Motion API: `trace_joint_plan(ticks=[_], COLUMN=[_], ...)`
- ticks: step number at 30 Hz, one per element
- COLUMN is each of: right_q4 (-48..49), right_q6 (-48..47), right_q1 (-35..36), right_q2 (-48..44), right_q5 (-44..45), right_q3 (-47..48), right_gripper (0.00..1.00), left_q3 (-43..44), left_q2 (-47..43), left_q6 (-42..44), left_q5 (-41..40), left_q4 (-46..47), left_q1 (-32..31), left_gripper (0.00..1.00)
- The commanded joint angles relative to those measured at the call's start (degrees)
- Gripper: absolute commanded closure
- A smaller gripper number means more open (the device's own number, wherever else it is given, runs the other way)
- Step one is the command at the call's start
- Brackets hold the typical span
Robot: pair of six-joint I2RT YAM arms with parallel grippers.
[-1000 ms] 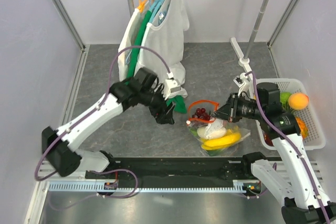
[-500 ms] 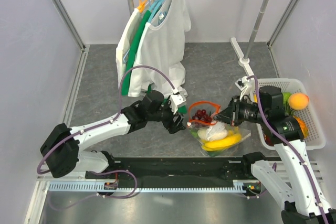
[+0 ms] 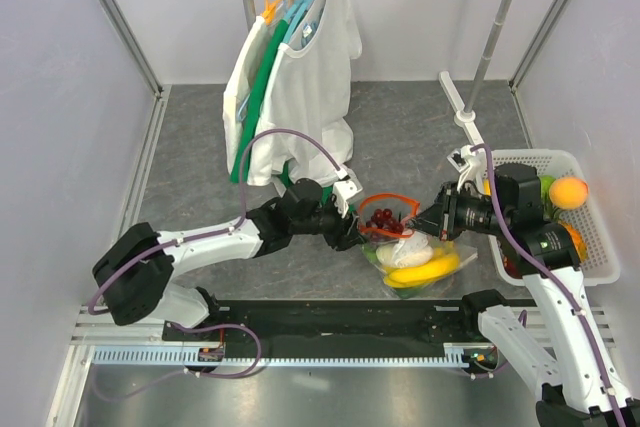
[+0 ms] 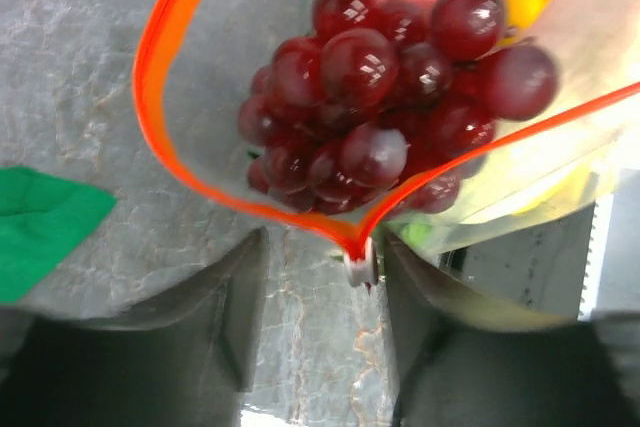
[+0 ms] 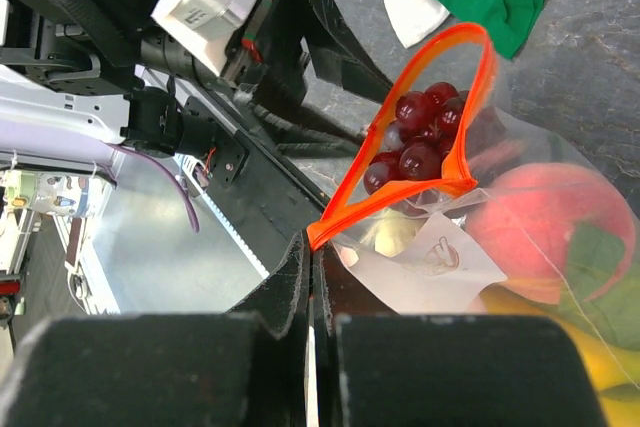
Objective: Place the food in the zip-top bag and seal the zipper
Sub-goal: Zip the zipper food storage bag at the center of the board.
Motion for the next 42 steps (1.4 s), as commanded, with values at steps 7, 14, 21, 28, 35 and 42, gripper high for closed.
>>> trace_joint_plan(ticks=[7, 14, 21, 28, 35, 42], right_q4=[1.6, -3.0, -3.7, -7.4, -8.3, -10.5], right_q6=[-3.2, -8.7, -11.2, -17.7, -17.9, -28.3], right_q1=[-0.2, -0.2, -0.2, -0.3, -0.2, -0.2], right_q2=[-1.1, 0.7, 0.8, 2.4, 5.2, 9.1], right_q5=[4.4, 10.6, 9.9, 9.3, 17.1, 24.4], right_q3=[4.2, 6.1, 3.1, 3.1, 10.8, 15.4], right_gripper=[1.00, 1.00, 1.00, 0.56, 0.35, 0.14], left_q3=[11.3, 17.0, 14.3, 12.1, 12.1, 12.0], left_q2=[-8.3, -14.7, -12.9, -16.7, -18.8, -20.1], left_q6=[7.6, 23.3, 31.0, 35.8, 36.7, 39.5], left_q5=[3.8, 10.5, 8.2, 8.7, 8.8, 8.7], left_q4=[-13.5, -28.8, -31.9, -30.1, -28.8, -29.0], left_q1=[2.4, 2.5, 2.3, 2.3, 2.3, 2.3], left_gripper=[0.98, 0.98, 0.98, 0.98, 0.98, 0.98])
